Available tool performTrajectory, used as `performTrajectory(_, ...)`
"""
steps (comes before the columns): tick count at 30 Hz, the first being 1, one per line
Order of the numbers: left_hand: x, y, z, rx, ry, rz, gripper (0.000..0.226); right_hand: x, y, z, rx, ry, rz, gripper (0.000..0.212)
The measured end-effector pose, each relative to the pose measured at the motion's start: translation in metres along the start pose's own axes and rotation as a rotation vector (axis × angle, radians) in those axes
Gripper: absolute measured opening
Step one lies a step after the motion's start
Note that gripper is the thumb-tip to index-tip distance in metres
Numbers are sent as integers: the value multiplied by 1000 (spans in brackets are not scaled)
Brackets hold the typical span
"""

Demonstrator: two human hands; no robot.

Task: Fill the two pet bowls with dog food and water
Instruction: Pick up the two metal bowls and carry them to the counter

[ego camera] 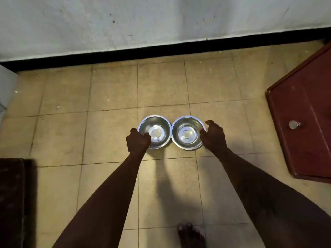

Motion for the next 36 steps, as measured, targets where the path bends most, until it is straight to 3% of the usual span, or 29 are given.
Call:
performTrajectory(4,42,40,-39,18,-200,221,78,-25,36,-13,-56,162,-31,47)
performTrajectory(7,57,63,-55,81,-251,448,58,-37,60,-20,-25,267,-56,48)
performTrajectory(10,63,68,-59,117,-295,519,42,-43,80,-22,60,321,-136,48)
performTrajectory(16,59,45,-37,85,-259,576,43,-35,72,0,61,484,-521,42)
performTrajectory(20,43,-5,11,92,-223,582,36,-6,22,37,-6,488,-639,40)
performTrajectory(24,12,-70,65,53,-231,642,51,40,-49,75,-35,440,-768,37)
performTrajectory(36,-105,-321,282,4,-63,738,48,212,-277,246,-6,316,-847,34)
Point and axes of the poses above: each hand's wrist, its own z-axis away from the middle knuckle, its own y-axis out of the palm, x = y × z, the point moved 1 cm from there along -z, towards the middle knuckle, and after that the axes turned 2 degrees about z, right-handed, at the moved point
